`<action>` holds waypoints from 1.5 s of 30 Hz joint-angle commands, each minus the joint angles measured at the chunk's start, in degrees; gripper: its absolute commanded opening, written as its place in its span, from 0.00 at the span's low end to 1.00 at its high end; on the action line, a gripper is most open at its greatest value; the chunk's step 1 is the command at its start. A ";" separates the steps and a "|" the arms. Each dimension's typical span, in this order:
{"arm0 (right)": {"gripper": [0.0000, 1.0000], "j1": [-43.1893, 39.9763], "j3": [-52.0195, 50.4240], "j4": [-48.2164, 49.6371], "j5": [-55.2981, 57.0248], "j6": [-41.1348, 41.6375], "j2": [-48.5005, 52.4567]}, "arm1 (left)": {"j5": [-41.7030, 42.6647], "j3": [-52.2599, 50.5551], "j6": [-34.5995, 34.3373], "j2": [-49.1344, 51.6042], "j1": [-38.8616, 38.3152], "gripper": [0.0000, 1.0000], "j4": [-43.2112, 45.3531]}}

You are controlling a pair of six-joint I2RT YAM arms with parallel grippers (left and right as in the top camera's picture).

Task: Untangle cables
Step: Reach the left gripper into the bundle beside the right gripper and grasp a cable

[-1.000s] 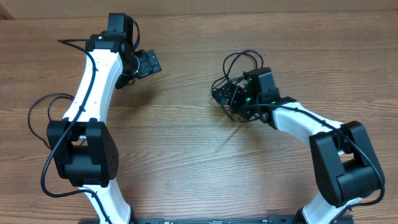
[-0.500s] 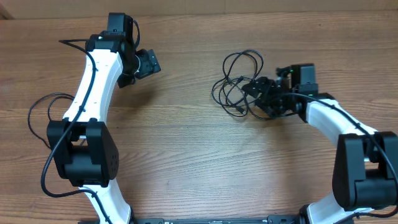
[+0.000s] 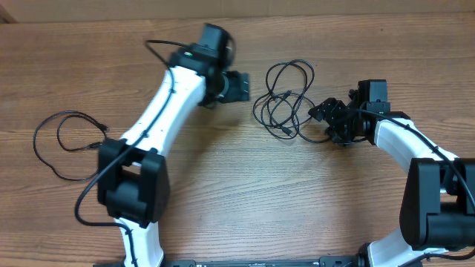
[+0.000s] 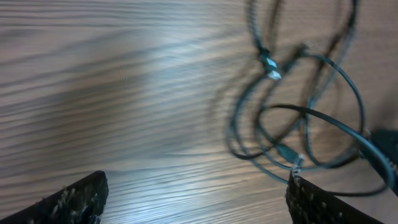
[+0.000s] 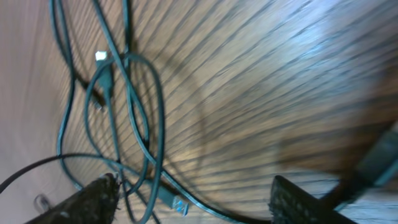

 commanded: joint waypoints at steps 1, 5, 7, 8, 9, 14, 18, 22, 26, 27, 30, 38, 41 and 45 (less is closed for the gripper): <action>0.70 -0.02 -0.26 0.33 3.32 1.18 -0.92 | 0.63 -0.55 1.66 1.07 -2.97 0.90 1.90; 0.67 0.20 -0.31 0.42 3.23 3.17 0.35 | 0.63 -0.55 1.14 1.07 -6.03 0.82 5.18; 0.65 0.70 -0.31 0.46 3.10 4.22 1.33 | 0.63 -0.55 -0.26 1.07 -7.19 0.82 6.69; 0.65 1.16 -0.31 0.70 3.15 4.31 1.95 | 0.61 -0.55 -1.25 1.07 -7.76 0.82 7.63; 0.65 1.53 -0.31 1.03 3.13 4.33 2.29 | 0.63 -0.55 -1.77 1.07 -8.15 0.82 8.48; 0.63 3.52 -0.31 3.39 3.10 4.35 3.10 | 0.59 -0.55 -3.19 1.07 -9.60 0.84 11.43; 0.51 5.16 -0.31 5.31 3.15 4.37 3.10 | 0.59 -0.57 -3.93 1.14 -10.38 0.85 11.41; 0.42 6.25 -0.31 6.34 3.52 4.39 3.10 | 0.59 -0.57 -3.93 1.14 -11.13 0.85 11.41; 0.39 6.29 -0.31 6.05 4.79 4.35 3.10 | 0.59 -0.57 -3.98 1.16 -11.76 0.81 11.61; 0.37 6.29 -0.31 6.03 4.94 4.35 3.10 | 0.57 -0.57 -4.00 1.16 -11.82 0.80 11.67; 0.30 6.29 -0.31 5.90 5.33 4.35 3.10 | 0.55 -0.59 -4.15 1.16 -12.02 0.77 11.63; 0.17 6.29 -0.31 5.86 5.90 4.35 3.10 | 0.63 -0.59 -6.56 3.98 -13.05 0.78 12.68; 0.15 6.29 -0.31 5.46 5.90 4.33 3.10 | 0.68 -0.59 -8.00 5.99 -13.14 0.82 13.51; 0.08 6.29 -0.31 5.22 5.92 4.33 3.10 | 0.63 -0.59 -8.00 7.76 -13.14 0.86 14.91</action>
